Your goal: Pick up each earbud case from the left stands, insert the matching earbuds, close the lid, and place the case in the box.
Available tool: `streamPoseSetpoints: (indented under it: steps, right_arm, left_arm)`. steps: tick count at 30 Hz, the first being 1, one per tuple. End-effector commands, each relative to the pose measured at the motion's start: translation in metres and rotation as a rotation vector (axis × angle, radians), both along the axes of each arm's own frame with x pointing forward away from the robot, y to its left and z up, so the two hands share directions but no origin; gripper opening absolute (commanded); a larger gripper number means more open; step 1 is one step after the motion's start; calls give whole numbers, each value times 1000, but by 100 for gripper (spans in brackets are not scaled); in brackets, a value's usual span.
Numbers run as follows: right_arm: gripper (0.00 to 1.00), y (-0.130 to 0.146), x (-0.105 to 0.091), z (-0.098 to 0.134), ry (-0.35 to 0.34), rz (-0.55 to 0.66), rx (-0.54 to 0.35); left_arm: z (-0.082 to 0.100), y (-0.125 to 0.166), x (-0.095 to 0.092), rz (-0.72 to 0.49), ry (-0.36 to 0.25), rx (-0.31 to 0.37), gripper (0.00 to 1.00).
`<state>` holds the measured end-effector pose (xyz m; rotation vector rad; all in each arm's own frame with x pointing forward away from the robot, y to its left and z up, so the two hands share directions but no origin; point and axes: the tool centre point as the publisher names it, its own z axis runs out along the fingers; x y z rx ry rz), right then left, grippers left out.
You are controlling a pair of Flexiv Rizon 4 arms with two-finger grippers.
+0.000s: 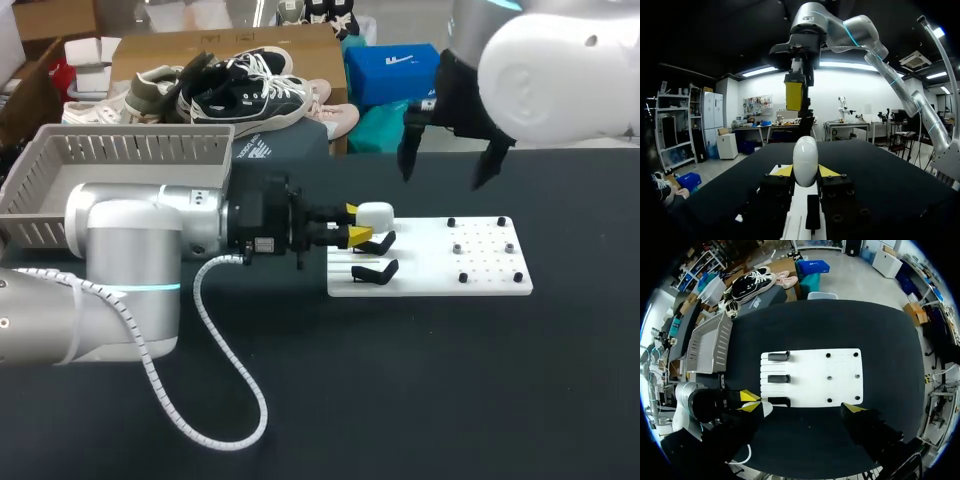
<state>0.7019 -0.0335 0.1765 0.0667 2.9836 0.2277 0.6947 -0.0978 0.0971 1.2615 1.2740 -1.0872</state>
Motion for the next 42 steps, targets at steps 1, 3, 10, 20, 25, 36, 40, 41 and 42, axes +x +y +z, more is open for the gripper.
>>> streamPoseSetpoints:
  steps: [1, 3, 10, 20, 25, 36, 40, 41, 42]
  right_arm:
    - [100, -25, -22, 5, -189, -43, 75]
    - [100, -26, -24, 6, -198, -39, 92]
    - [100, -26, -24, 6, -198, -39, 92]
    - [100, -26, -24, 6, -198, -39, 92]
    - [100, -26, -24, 6, -198, -39, 92]
    - [100, -26, -24, 6, -198, -39, 92]
    - [100, -26, -24, 6, -198, -39, 92]
    - [100, -26, -24, 6, -198, -39, 92]
    - [100, -26, -24, 6, -198, -39, 92]
  left_arm:
    - [18, 35, -18, 90, -12, 19, 0]
    - [24, 53, -18, 141, -19, 37, 0]
    - [36, 126, -12, 397, -1, 149, 0]
    - [36, 209, 18, 730, 68, 336, 0]
    - [33, 237, 42, 814, 87, 427, 0]
    - [20, 271, 98, 919, 175, 569, 0]
    - [6, 283, 115, 949, 225, 635, 0]
    - [3, 285, 117, 961, 239, 646, 0]
    - [2, 286, 118, 966, 249, 636, 0]
